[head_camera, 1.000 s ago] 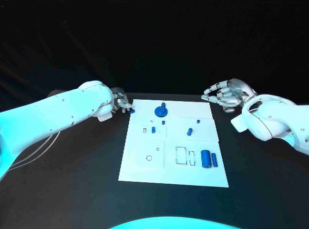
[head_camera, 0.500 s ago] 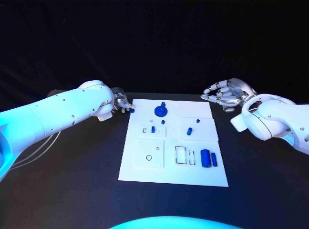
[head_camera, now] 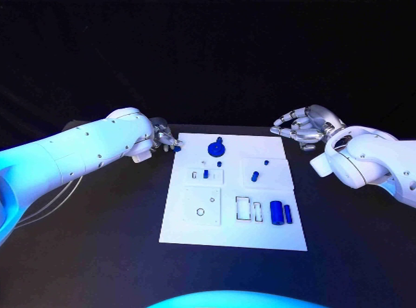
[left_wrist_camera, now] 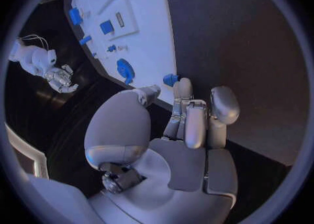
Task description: Assemble the parts on the task board
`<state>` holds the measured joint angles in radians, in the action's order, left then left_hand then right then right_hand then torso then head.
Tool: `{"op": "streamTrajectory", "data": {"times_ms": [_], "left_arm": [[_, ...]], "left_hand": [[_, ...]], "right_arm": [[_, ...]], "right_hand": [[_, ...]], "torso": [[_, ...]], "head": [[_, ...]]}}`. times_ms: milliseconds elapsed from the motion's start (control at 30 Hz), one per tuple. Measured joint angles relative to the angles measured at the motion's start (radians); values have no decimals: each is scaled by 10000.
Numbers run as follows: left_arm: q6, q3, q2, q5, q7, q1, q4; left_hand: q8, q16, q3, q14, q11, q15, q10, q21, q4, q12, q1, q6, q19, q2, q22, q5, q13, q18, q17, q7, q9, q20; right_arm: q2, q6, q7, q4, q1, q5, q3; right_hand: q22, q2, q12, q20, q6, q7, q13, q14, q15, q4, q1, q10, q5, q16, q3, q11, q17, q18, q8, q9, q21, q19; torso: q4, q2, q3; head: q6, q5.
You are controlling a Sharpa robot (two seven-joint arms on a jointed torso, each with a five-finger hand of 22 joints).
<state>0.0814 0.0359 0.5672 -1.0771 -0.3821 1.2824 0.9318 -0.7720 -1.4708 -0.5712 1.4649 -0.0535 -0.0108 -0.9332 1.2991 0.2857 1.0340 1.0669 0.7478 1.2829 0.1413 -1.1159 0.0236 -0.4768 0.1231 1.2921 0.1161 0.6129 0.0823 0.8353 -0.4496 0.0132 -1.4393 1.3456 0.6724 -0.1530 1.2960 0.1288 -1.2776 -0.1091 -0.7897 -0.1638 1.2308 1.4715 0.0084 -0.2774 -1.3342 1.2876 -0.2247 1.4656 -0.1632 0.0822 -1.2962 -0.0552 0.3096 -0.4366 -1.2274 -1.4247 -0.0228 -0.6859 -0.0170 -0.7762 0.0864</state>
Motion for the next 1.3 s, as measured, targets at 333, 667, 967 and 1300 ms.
{"op": "streamTrajectory", "data": {"times_ms": [333,667,967,1300], "left_arm": [[66,4,-82,-185,-198,0,-81],[119,8,-133,-299,-351,0,-128],[115,9,-159,-314,-318,0,-137],[109,10,-201,-318,-264,0,-162]], "left_hand": [[0,0,498,0,1,-2,-1,1,-57,1,146,30,55,147,-28,0,-1,0,0,-34,-56,-53],[0,-2,501,-101,36,-108,-39,12,-58,136,225,281,180,224,-228,0,-3,-3,0,-72,-56,-69],[0,-2,1036,-100,38,-109,-40,13,-44,175,308,285,180,306,-257,0,-3,-2,0,-77,-57,-71],[0,-2,1035,-99,105,-111,-109,15,-43,197,310,334,179,305,-277,0,-5,-2,-1,-124,-57,-70]], "right_arm": [[2,1,-8,-2,0,3,0],[-1,3,-11,-4,0,5,0],[-7,3,-11,-2,0,7,0],[-16,3,-11,-1,0,13,0]], "right_hand": [[0,0,0,0,0,0,0,0,0,0,0,0,0,0,0,0,0,0,0,0,0,0],[0,0,0,0,0,0,0,0,0,0,0,0,0,0,0,0,0,0,0,0,0,0],[0,0,0,0,2,-1,0,0,0,0,0,0,-1,0,0,0,0,0,0,0,0,0],[0,0,0,0,2,-1,0,0,0,0,1,0,-1,0,0,0,0,0,0,0,0,0]], "torso": [[3,1,-1],[5,4,-1],[5,6,-1],[7,6,-1]], "head": [[-14,-4],[-24,-10],[-33,-17],[-29,-17]]}}
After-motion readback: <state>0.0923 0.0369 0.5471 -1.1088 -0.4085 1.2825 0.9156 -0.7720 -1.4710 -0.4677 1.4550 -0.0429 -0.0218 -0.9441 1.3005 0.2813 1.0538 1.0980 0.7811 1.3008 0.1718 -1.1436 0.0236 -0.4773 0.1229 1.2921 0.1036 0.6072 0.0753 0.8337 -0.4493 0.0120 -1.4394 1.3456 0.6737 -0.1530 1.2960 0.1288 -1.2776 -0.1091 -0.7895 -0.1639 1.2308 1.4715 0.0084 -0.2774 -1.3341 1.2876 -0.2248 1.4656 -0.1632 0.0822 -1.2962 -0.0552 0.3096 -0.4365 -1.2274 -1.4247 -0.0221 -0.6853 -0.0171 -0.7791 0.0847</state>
